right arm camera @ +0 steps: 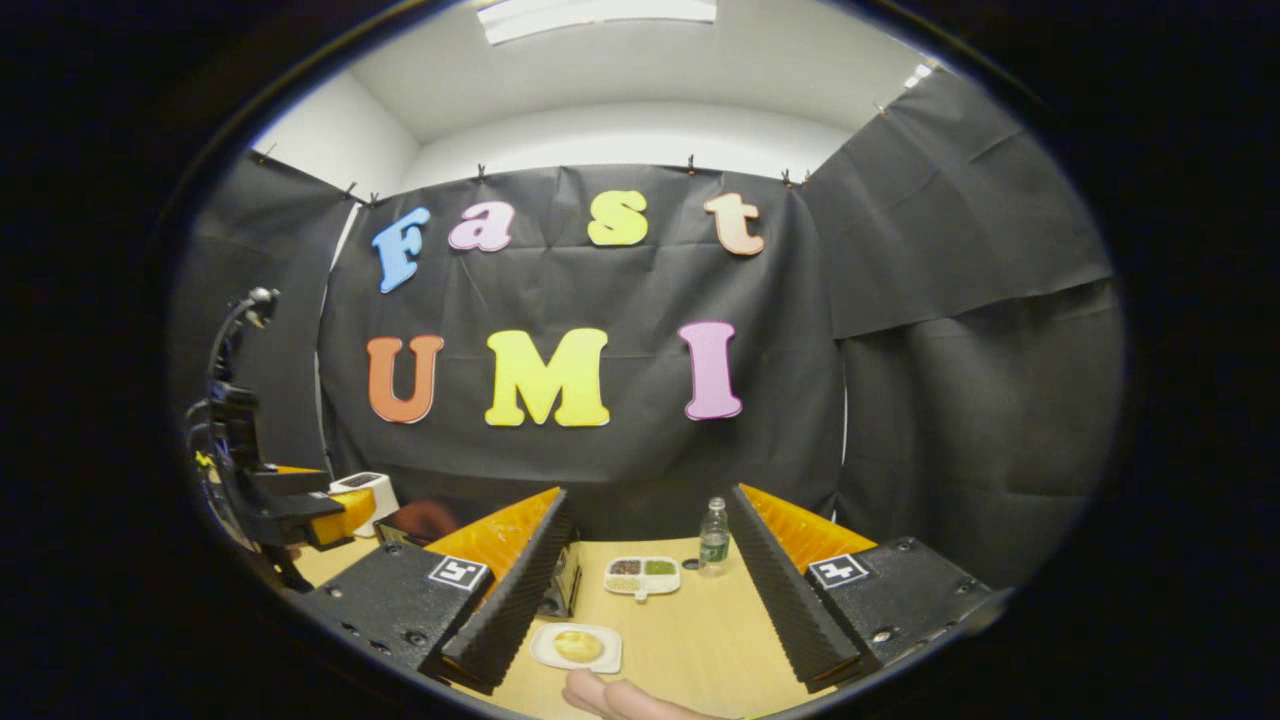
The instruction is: Open the electric oven with the left hand, put the food in, and close the electric oven.
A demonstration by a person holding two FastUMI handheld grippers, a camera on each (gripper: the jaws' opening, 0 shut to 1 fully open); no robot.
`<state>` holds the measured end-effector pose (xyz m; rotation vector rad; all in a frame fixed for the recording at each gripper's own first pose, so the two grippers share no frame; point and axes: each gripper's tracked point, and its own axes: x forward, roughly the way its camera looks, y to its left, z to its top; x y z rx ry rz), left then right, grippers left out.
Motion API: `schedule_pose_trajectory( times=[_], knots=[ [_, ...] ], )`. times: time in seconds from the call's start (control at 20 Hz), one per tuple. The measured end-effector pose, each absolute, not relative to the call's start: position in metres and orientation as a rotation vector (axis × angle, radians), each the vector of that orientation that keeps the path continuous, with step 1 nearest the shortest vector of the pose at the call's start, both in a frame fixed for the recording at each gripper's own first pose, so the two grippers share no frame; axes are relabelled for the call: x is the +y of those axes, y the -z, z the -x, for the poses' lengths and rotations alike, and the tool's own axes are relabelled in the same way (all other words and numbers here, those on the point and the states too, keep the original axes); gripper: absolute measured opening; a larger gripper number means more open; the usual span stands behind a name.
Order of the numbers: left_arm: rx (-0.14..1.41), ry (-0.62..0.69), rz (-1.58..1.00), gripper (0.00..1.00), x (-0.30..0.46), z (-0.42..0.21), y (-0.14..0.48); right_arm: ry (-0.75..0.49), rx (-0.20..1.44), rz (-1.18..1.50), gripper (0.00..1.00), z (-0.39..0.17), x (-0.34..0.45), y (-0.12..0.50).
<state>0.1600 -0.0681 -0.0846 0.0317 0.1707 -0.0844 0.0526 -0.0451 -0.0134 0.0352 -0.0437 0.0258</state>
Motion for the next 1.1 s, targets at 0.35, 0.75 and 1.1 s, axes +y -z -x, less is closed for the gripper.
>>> schedule_pose_trajectory(
  times=[0.35,0.75,1.1],
  knots=[
    [0.352,0.068,-0.026,0.95,-0.068,-0.235,0.147,0.024,-0.061,-0.050,0.96,-0.060,-0.073,0.020],
    [0.436,0.054,-0.029,0.96,-0.062,-0.264,0.191,-0.032,-0.060,-0.021,0.96,-0.057,-0.054,0.025],
    [0.488,0.067,0.000,0.96,-0.061,-0.268,0.219,-0.046,-0.034,0.006,0.96,-0.058,-0.049,0.031]
  ],
)
